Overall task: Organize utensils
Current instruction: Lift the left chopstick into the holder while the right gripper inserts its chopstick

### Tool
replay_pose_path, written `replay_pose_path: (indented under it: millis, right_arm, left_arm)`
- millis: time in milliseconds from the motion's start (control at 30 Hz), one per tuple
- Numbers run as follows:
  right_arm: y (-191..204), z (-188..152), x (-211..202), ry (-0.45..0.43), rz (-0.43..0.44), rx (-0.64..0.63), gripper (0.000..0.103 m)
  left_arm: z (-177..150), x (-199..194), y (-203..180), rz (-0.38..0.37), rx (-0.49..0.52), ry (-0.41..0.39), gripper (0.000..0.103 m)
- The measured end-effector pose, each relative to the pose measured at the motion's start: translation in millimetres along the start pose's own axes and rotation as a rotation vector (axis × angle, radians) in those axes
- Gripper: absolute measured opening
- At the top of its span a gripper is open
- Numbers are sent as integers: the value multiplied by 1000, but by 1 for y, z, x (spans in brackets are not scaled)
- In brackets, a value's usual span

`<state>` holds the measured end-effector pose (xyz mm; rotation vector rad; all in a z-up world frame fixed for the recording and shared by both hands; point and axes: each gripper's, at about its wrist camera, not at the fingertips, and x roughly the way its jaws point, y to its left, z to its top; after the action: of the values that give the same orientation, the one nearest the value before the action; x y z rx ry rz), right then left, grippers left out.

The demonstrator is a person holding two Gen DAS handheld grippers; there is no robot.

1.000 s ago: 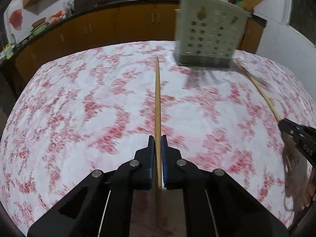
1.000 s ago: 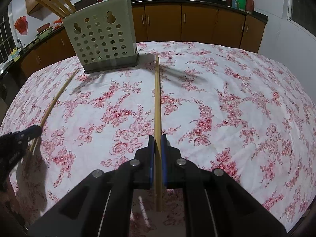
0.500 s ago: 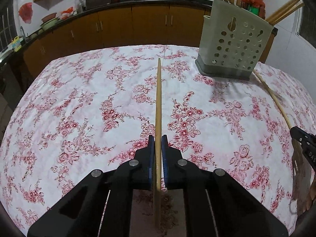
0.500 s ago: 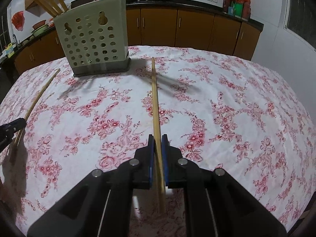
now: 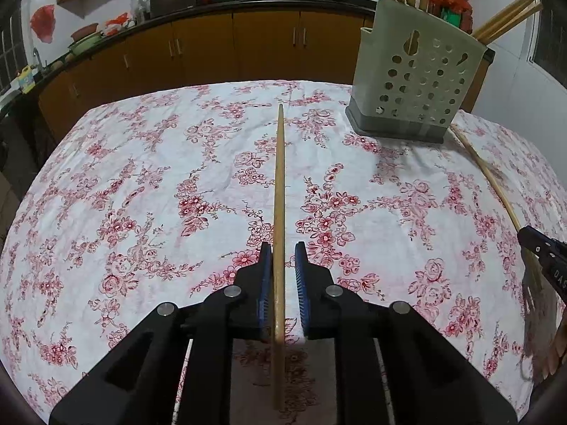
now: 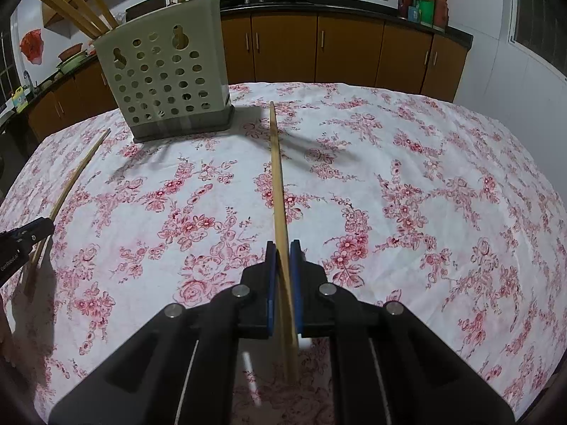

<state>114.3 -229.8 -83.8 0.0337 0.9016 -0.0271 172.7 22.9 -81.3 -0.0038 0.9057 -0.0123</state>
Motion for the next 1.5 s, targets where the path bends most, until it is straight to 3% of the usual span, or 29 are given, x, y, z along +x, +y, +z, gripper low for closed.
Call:
replay_pose_path:
  millis: [367,600,900,1133,1500]
  right_arm:
    - [-4,-4,-13,-25,17,4,8]
    - [-9,20,-56,-164,26,14,8]
    - [-10,31,-73,-215,26,18,8]
    - [-20,57,-120,-378,57,68,8]
    - [-24,91,-169,-497,147,99,8]
  left_arm:
    - [-8,-11,2,-4,46,-2,8]
    - [12,-43,6,-30,39,-108,8]
    - [28,-68,10,-54,11,-186,8]
    - [58,-114,20,-92,-45,-335,8]
    - [85,-147,14,-152,-53,-426,7]
